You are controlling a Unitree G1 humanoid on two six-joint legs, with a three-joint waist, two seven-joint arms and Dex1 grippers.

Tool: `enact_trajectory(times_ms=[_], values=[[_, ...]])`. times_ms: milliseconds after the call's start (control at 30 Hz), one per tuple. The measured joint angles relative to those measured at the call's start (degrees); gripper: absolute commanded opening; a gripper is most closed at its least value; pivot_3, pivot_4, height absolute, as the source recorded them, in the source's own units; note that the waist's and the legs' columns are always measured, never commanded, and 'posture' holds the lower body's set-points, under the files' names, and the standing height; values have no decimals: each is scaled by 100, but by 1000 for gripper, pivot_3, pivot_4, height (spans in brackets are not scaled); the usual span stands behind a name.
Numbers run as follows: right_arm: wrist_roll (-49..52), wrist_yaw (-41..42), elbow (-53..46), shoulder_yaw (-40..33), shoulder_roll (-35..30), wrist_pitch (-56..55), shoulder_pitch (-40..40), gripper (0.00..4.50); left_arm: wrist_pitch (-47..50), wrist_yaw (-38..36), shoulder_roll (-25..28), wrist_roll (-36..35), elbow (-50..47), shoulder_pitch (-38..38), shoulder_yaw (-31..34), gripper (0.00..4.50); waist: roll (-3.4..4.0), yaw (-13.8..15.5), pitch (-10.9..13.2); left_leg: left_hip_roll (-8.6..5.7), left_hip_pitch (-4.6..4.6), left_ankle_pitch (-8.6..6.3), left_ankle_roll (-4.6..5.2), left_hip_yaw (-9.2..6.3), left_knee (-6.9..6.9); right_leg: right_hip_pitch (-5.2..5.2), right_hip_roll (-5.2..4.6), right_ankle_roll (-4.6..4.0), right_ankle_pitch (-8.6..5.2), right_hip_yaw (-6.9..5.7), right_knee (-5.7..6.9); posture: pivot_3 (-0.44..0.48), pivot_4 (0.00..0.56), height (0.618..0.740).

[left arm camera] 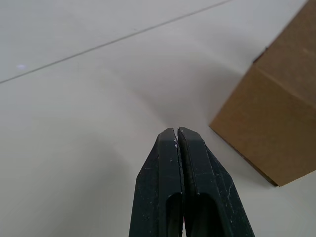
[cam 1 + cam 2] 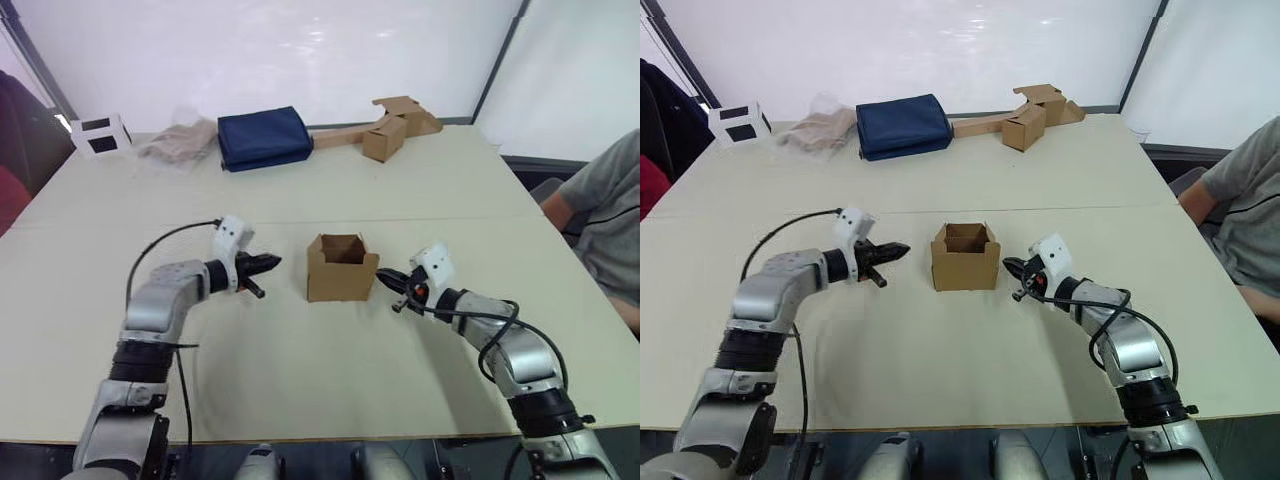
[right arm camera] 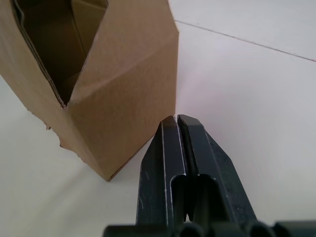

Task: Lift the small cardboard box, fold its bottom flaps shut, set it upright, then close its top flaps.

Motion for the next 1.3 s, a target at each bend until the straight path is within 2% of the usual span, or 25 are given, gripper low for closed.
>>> enact_trajectory(times_ms=[200, 400, 800, 1300], values=[[-39, 532, 13, 230, -28, -21, 83, 0, -87, 137, -154, 3, -480, 412, -474, 37, 2, -7, -1, 2, 2, -18, 32, -1, -1, 0, 1, 0, 0, 0, 2, 0, 150, 740], [-75, 697, -287, 257, -44, 119, 347, 0, -105, 172, -40, 55, -753, 738, -696, 37, 3, -4, -2, 2, 3, -19, 35, -1, -2, 1, 2, 0, 0, 0, 1, 0, 150, 740], [-34, 879, -1173, 340, -176, 633, 908, 0, 70, 145, 267, -29, -1389, 1171, -716, 37, 4, -1, -4, 2, 7, -20, 36, -1, -2, 5, 2, 0, 0, 0, 1, 0, 150, 740], [-365, 960, -1006, 276, -576, 285, 831, 0, 50, -101, 638, -193, -1563, 1317, -816, 37, 4, 1, -4, 2, 15, -20, 36, -1, -4, 15, 3, -1, -1, 0, -1, 0, 150, 740]])
